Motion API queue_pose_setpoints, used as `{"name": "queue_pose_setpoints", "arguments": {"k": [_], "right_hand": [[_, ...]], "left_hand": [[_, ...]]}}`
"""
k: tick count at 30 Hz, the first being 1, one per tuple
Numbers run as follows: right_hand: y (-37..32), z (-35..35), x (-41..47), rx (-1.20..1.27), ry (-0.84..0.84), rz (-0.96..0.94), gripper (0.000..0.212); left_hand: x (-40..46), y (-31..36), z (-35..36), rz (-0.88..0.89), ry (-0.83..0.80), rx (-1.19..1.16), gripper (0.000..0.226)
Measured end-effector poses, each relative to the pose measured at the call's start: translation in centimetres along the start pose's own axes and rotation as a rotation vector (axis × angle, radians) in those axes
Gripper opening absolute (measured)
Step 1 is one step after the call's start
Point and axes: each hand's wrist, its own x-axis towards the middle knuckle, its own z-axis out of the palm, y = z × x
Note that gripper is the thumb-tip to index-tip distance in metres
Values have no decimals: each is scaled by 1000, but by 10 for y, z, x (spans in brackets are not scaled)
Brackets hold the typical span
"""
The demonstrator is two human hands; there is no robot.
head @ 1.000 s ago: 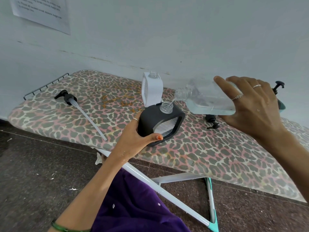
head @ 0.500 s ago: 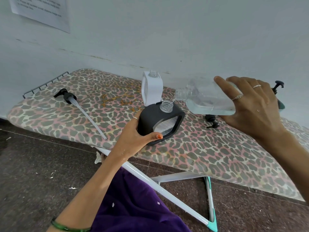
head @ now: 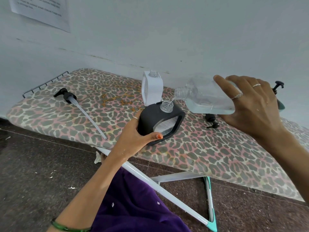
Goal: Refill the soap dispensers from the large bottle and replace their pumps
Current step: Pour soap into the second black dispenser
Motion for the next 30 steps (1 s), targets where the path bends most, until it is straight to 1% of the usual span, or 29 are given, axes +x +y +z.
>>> {"name": "queue_pose_setpoints", "arguments": {"k": [4, 12, 17, 30], "right_hand": [[0, 0, 0, 2, -5, -7, 68], [0, -1, 0, -2, 5, -14, 66], [-1, 0, 0, -6, 8, -10, 70], [-1, -1, -1, 0, -3, -5, 68]], "left_hand": [[0, 1, 0, 3, -1, -4, 78], [1, -1, -1, 13, -7, -14, 80], [1, -2, -1, 15, -17, -22, 82], [0, 1, -1, -9, 6, -9, 78]]}}
